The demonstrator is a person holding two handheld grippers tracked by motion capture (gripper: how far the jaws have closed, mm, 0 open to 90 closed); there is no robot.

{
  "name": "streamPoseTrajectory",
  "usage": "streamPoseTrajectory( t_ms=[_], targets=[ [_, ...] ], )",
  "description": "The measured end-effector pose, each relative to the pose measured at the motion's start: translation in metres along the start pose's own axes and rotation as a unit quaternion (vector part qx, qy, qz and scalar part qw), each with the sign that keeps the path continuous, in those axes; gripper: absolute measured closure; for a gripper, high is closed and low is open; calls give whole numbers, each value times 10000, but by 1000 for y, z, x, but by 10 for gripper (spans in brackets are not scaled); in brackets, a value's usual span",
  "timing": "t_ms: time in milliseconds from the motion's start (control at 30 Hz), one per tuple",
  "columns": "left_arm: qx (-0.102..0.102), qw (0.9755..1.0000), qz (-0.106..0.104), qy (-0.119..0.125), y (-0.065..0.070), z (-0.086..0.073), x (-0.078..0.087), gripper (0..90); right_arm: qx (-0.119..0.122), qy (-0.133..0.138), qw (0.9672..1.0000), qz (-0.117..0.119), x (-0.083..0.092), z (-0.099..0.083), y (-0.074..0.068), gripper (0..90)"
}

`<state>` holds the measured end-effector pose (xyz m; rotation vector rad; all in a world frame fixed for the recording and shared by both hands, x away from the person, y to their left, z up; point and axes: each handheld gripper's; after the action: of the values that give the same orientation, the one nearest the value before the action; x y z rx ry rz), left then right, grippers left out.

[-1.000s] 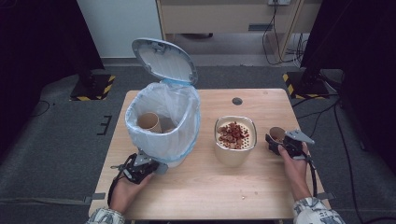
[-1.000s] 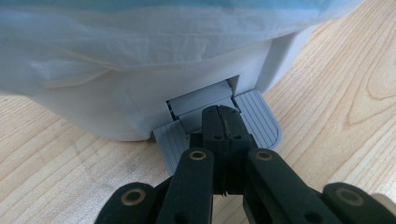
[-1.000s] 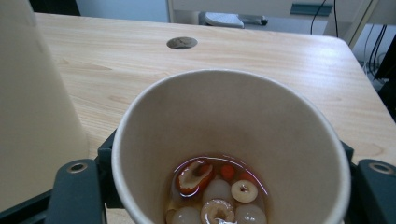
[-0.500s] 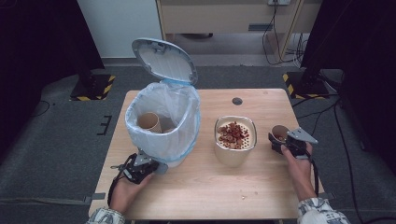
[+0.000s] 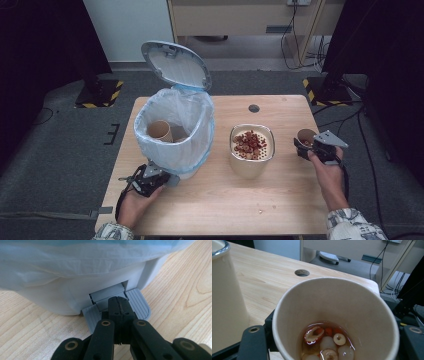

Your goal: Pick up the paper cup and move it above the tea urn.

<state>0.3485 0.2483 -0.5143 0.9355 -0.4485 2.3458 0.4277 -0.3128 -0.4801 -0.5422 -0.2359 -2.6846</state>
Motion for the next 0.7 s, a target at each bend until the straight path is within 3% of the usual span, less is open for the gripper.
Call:
streamPoseTrajectory(
  t_ms=[700],
  targets=[
    [-6,10000,0,-1,0,0,0,900,343,11,9994,52,6,46,9,285]
  ],
)
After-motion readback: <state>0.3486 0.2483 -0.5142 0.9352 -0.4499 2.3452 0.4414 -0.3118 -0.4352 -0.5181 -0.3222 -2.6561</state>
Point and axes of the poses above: each handheld gripper's, and its own axes: x roughly backward along the jaws, z roughly out of its top, y roughly to its right, and after that the axes turned 5 degrees about z, right-handed
